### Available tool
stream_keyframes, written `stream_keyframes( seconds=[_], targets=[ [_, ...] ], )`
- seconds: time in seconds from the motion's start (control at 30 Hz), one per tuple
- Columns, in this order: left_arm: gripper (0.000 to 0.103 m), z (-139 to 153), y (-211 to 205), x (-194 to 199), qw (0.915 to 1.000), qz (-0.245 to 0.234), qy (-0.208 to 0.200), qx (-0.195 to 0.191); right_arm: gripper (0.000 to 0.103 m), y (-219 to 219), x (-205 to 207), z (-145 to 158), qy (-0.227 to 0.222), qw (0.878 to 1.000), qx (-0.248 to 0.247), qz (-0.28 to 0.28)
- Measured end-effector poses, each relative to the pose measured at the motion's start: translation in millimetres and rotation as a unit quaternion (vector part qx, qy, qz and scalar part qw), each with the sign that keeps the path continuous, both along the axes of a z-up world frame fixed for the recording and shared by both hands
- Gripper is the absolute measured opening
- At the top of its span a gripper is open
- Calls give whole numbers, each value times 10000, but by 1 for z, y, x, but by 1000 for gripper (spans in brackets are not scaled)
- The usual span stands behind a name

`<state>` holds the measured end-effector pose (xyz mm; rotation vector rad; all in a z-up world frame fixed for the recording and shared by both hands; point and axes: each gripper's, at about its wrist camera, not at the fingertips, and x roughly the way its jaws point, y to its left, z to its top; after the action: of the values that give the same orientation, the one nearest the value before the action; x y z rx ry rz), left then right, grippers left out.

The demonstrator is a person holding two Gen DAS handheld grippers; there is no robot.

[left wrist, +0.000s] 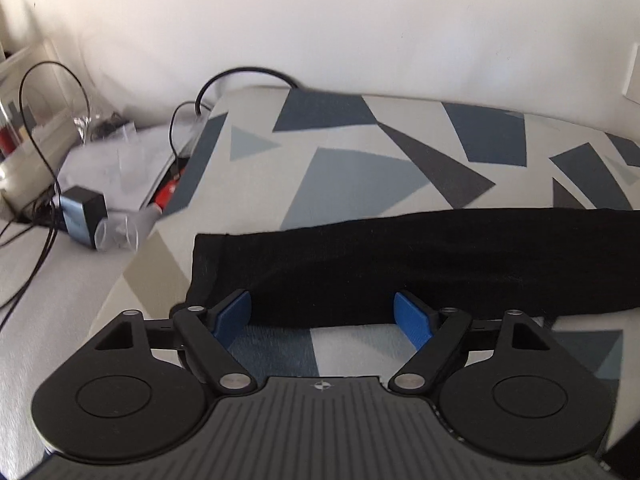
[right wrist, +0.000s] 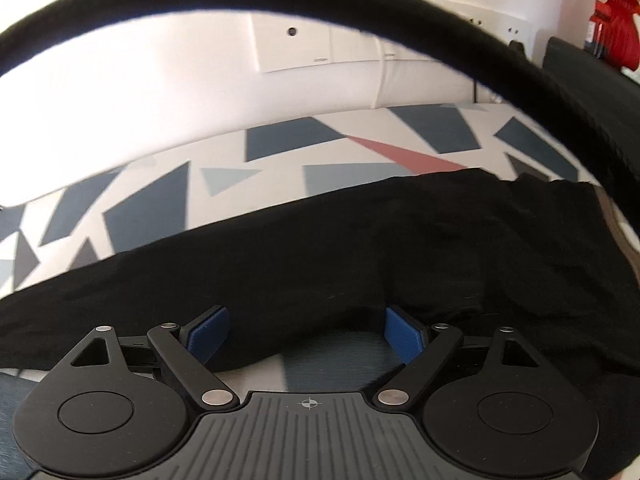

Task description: Fold clothes

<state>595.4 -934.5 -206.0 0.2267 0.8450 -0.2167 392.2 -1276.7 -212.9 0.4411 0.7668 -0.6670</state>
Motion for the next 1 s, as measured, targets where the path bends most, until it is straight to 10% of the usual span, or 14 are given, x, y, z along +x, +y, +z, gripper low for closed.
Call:
stream_keyframes(
  seconds=[0.33,0.5,0.83,1.0],
  targets=[
    [89,3,-7,60,9996,132,-66,226,84,15,3,0,-85,9998,145,-47],
    [88,24,3,30,9998,-156,121,-44,87,24,-13,9,-266,9992,208,-195],
    [91,41,51,-71,9861,-919,797,-1136,86,18,-130,38,-374,9797,331,-1939],
    [91,28,66,-89,9658,-832,1562,-1892,85,22,-200,56,-315,9586,123,-2828]
  ],
)
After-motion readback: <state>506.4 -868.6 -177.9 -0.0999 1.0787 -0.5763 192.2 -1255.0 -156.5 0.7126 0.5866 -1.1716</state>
